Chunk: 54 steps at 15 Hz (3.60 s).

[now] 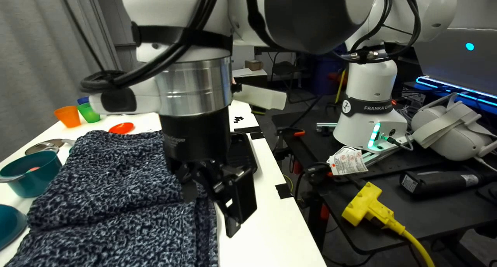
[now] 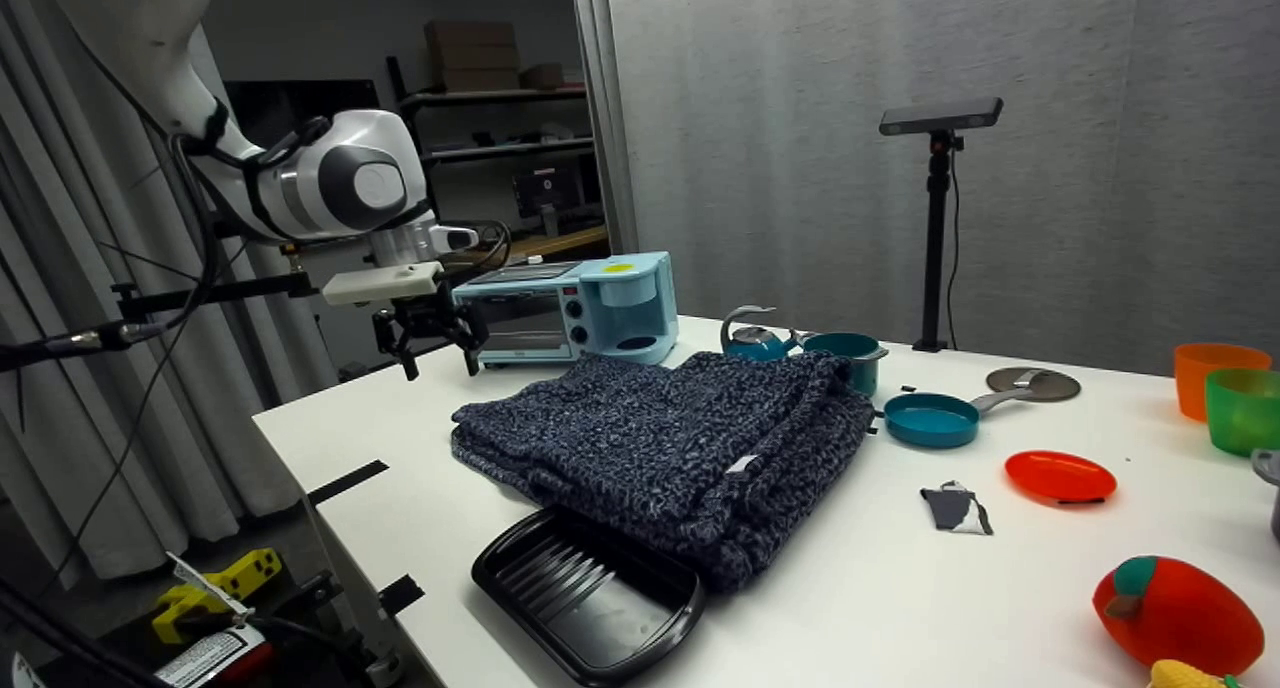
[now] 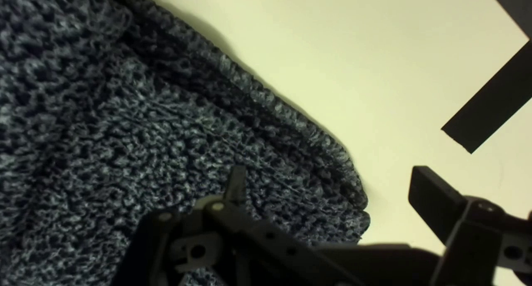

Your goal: Fold the fleece

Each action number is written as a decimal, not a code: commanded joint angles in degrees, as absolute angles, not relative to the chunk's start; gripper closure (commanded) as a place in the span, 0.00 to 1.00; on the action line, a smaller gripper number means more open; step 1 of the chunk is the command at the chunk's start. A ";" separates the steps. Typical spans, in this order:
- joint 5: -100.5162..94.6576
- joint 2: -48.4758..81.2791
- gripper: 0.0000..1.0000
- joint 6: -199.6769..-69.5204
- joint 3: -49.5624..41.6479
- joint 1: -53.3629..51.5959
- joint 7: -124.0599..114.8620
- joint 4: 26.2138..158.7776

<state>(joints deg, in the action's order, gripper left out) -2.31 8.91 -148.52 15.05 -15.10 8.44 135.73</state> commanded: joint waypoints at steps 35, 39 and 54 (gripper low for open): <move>-17.57 36.62 0.00 -163.30 -6.72 -39.26 -26.31 109.28; -16.58 37.12 0.00 -162.29 -8.29 -41.01 -26.45 108.87; -14.02 36.35 0.00 -158.78 -4.53 -39.04 -24.42 110.05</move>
<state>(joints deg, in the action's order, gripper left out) -14.06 36.36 -158.91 -4.66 -39.17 -24.55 110.16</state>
